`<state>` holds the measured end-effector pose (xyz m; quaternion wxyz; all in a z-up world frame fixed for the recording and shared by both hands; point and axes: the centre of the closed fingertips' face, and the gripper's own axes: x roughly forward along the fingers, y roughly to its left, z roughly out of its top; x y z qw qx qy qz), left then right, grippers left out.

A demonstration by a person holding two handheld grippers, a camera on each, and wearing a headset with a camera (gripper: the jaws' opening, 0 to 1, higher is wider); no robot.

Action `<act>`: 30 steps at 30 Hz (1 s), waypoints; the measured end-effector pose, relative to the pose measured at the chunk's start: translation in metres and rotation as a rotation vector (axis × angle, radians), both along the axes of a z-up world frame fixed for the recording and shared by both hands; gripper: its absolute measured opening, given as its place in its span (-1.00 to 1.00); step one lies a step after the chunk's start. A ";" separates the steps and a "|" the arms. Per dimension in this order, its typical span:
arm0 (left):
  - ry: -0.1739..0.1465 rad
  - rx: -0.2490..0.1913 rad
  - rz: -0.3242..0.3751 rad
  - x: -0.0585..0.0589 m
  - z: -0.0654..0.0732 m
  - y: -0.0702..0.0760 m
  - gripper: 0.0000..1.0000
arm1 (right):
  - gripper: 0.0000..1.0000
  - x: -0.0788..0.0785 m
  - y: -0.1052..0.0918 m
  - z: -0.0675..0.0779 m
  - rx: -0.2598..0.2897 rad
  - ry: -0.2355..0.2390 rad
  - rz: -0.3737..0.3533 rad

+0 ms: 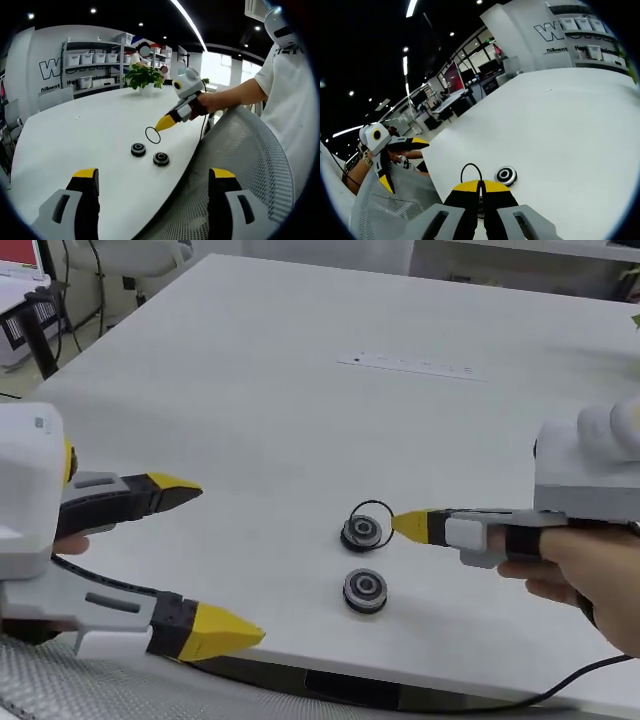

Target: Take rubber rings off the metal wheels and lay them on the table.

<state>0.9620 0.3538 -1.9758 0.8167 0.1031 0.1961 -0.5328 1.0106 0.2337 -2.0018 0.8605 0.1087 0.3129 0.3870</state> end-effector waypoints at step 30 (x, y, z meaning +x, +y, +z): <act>0.026 -0.031 0.014 0.001 0.001 0.000 0.70 | -1.00 -0.024 0.049 -0.040 -0.169 -0.121 0.232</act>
